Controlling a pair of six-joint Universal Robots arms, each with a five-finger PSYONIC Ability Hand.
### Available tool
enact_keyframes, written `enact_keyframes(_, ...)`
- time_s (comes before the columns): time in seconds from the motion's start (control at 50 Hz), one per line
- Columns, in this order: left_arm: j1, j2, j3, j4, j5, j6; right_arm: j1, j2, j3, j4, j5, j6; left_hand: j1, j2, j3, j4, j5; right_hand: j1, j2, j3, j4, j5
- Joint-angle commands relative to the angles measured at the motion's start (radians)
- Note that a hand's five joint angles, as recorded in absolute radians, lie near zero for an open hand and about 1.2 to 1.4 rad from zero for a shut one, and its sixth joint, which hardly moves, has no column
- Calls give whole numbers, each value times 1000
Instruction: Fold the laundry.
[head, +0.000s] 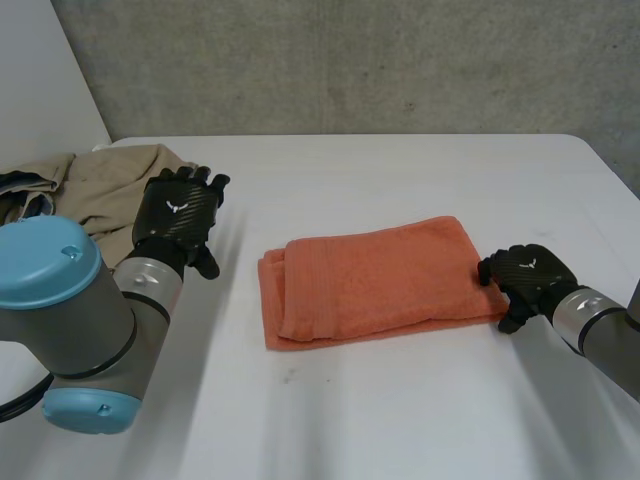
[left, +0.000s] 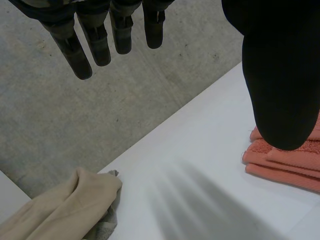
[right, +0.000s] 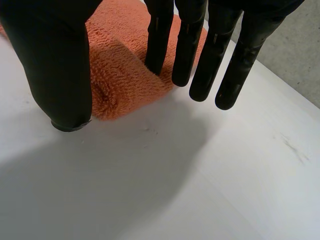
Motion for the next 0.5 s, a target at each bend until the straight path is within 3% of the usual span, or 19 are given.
enact_keyframes(0.02,0,0,-3,0,0,0,4,24,-18,-13,0,24,-15,-30,-40,-31,-48,209,122,118,120,142)
enact_keyframes(0.24,0,0,-14,0,1,2,18,27,-39,-16,1,59,-15,-30,-40,-31,-48,280,193,188,190,212)
enact_keyframes(0.3,-2,1,-14,0,1,2,24,43,-45,-20,3,66,-15,-30,-40,-31,-48,417,331,326,328,350)
enact_keyframes(0.4,-2,0,-16,0,1,2,33,47,-53,-22,7,75,-15,-30,-40,-31,-48,836,749,744,747,769)
enact_keyframes(0.5,0,1,-16,0,0,2,53,33,-60,-20,21,72,-15,-30,-40,-31,-48,837,750,745,747,769)
